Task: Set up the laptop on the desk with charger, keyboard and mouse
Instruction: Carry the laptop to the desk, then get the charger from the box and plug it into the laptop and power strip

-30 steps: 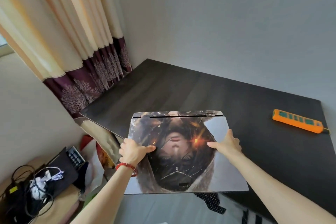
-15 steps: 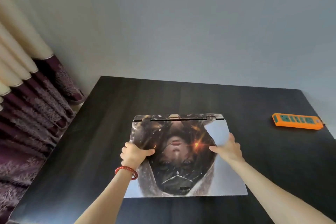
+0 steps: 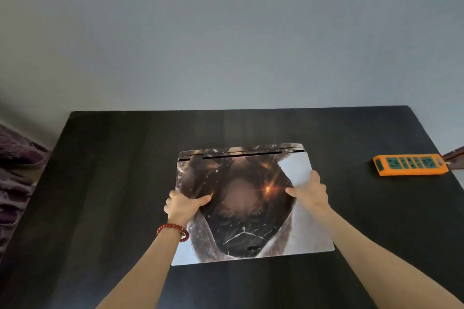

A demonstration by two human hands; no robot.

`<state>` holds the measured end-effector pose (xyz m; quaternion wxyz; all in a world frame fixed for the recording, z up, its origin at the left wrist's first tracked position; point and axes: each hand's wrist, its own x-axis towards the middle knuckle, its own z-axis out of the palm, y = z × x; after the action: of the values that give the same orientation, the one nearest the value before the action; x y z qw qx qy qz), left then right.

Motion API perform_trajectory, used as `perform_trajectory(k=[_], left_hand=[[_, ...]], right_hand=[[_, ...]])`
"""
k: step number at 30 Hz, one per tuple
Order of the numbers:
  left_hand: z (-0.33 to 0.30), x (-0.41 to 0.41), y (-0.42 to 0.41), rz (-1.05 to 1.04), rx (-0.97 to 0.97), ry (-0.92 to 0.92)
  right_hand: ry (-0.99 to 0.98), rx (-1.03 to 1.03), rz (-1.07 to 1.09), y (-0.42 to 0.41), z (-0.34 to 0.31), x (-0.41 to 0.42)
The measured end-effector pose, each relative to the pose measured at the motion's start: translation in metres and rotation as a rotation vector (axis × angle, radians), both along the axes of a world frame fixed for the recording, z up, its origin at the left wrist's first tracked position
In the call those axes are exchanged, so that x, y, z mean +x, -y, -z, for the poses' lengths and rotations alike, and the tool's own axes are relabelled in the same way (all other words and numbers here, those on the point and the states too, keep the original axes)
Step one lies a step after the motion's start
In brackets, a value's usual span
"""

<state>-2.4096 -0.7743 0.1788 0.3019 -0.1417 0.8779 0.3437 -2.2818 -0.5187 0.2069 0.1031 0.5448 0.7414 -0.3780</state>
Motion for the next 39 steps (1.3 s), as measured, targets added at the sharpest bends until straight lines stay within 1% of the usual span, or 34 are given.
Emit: perform_trajectory(k=[5,12,17,25,29,31,33,34,36,37,39], left_hand=[[0.011,-0.019,-0.020,0.026,-0.054,-0.029],[0.018,-0.023,-0.031,0.055,-0.123,-0.061],[0.019,-0.023,-0.033,0.027,-0.138,-0.063],[0.023,-0.019,-0.027,0.126,-0.184,-0.091],[0.021,-0.019,-0.024,0.182,-0.173,-0.086],[0.017,-0.017,-0.021,0.209,-0.164,-0.058],[0.011,-0.010,-0.018,0.196,-0.140,-0.069],[0.007,-0.004,-0.016,0.175,-0.130,-0.111],[-0.002,0.014,-0.005,0.118,-0.089,-0.236],[-0.007,0.025,0.003,0.099,-0.060,-0.301],[-0.013,0.052,0.025,0.086,-0.034,-0.395]], right_hand=[[0.006,0.011,0.004,-0.018,0.019,-0.018],[0.033,0.038,-0.047,-0.031,0.038,-0.027],[0.058,0.068,-0.056,-0.031,0.042,-0.028],[0.076,0.111,-0.085,-0.028,0.046,-0.016],[0.094,0.099,-0.132,-0.029,0.044,-0.016],[0.133,0.090,-0.158,-0.025,0.040,-0.012],[0.170,0.158,-0.239,-0.014,0.033,-0.007],[0.165,0.222,-0.307,-0.006,0.030,-0.004],[0.060,0.317,-0.443,0.016,0.026,0.003],[-0.032,0.322,-0.492,0.030,0.023,0.005],[-0.218,0.269,-0.584,0.063,0.016,0.008]])
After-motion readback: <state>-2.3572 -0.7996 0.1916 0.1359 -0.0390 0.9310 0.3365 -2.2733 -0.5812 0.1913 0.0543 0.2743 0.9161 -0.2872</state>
